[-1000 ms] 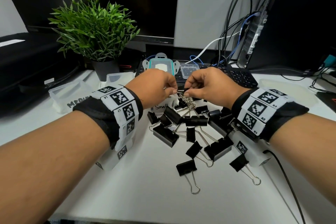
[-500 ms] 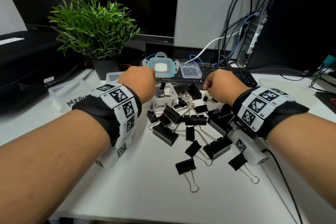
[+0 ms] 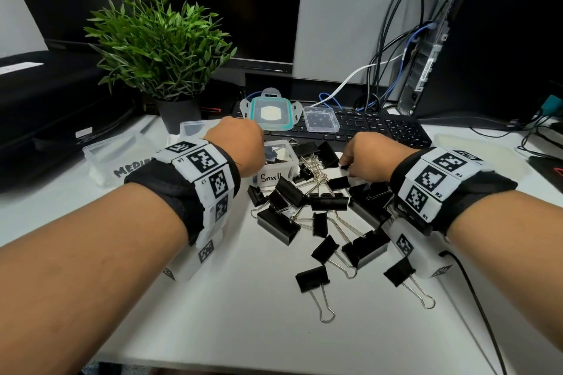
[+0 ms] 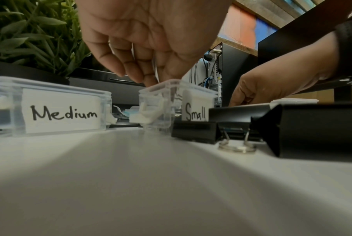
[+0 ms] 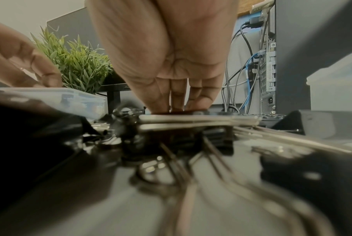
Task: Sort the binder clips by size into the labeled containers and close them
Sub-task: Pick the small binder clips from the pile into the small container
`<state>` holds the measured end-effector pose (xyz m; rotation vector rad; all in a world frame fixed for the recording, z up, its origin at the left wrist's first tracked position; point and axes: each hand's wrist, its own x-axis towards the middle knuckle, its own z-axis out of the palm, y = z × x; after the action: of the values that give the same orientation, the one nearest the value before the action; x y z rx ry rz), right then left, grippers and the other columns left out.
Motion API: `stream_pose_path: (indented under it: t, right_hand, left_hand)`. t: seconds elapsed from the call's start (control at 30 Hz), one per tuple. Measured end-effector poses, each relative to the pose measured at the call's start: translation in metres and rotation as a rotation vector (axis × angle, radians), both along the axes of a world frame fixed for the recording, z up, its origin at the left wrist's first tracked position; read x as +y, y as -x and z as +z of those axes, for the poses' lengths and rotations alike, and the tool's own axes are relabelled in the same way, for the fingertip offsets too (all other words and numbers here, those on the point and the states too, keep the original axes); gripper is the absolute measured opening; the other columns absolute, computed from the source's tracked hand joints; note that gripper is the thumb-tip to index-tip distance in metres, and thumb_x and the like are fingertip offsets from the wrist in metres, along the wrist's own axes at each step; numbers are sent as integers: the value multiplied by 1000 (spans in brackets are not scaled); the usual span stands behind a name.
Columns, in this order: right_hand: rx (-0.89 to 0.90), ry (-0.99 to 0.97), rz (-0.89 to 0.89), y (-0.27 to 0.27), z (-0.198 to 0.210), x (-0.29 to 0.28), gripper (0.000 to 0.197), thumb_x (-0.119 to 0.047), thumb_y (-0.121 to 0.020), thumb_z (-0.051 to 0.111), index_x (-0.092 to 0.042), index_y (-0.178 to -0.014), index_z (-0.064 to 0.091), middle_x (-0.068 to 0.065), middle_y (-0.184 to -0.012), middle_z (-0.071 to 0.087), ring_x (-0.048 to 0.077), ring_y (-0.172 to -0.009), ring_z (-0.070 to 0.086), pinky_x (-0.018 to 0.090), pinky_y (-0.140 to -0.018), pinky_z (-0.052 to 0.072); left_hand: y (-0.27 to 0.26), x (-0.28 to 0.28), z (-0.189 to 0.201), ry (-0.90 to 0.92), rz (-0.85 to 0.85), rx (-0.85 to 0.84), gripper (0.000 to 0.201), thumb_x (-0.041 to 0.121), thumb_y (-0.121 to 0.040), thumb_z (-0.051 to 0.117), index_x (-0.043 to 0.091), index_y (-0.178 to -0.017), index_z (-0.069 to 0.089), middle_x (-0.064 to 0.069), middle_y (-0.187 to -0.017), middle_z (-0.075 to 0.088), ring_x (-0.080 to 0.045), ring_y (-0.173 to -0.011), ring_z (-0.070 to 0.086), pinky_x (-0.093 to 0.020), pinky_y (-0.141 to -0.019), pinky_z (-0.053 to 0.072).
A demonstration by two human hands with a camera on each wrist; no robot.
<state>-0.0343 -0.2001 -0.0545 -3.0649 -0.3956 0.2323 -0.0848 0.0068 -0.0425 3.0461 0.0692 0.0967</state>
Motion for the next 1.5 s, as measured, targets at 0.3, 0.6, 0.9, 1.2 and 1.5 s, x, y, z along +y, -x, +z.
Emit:
stream_pose_path:
  t: [0.3, 0.6, 0.9, 1.2, 1.5]
  right_hand:
    - [-4, 35, 21, -1, -2, 1, 19, -10, -84, 60, -3, -97, 71, 14, -99, 71, 28, -92, 66, 36, -82, 56]
    - [50, 47, -17, 1, -1, 1, 17, -14, -79, 71, -6, -94, 72, 10, -95, 71, 26, -86, 68, 29, -64, 53]
    - [7, 37, -3, 1, -1, 0, 19, -10, -85, 58, -3, -99, 70, 13, -101, 70, 28, -93, 65, 35, -82, 55]
    - [-164, -372, 70, 7, 6, 8, 18, -21, -95, 55, -9, -99, 68, 8, -82, 67, 20, -72, 61, 31, -75, 50]
    - [-51, -723, 209, 16, 9, 15, 17, -1, -90, 59, -18, -88, 63, 1, -75, 68, 22, -77, 71, 29, -79, 57]
  left_hand:
    - [0, -1, 1, 85, -60, -59, 15, 18, -92, 49, 23, -95, 63, 5, -96, 62, -22, -113, 46, -32, -90, 44]
    - [1, -1, 1, 131, -102, -78, 14, 14, -91, 51, 24, -86, 59, 8, -83, 56, -20, -108, 49, -36, -94, 45]
    - [-1, 0, -2, 165, -108, -82, 12, 19, -89, 56, 26, -81, 58, 8, -83, 57, -19, -105, 50, -36, -93, 46]
    - [1, -3, -2, 183, -182, -137, 9, 21, -91, 54, 22, -90, 63, 8, -86, 57, -15, -98, 52, -24, -80, 40]
    - [2, -7, 0, 192, -325, -216, 4, 29, -88, 62, 25, -87, 63, 10, -85, 54, -7, -90, 43, -20, -79, 30]
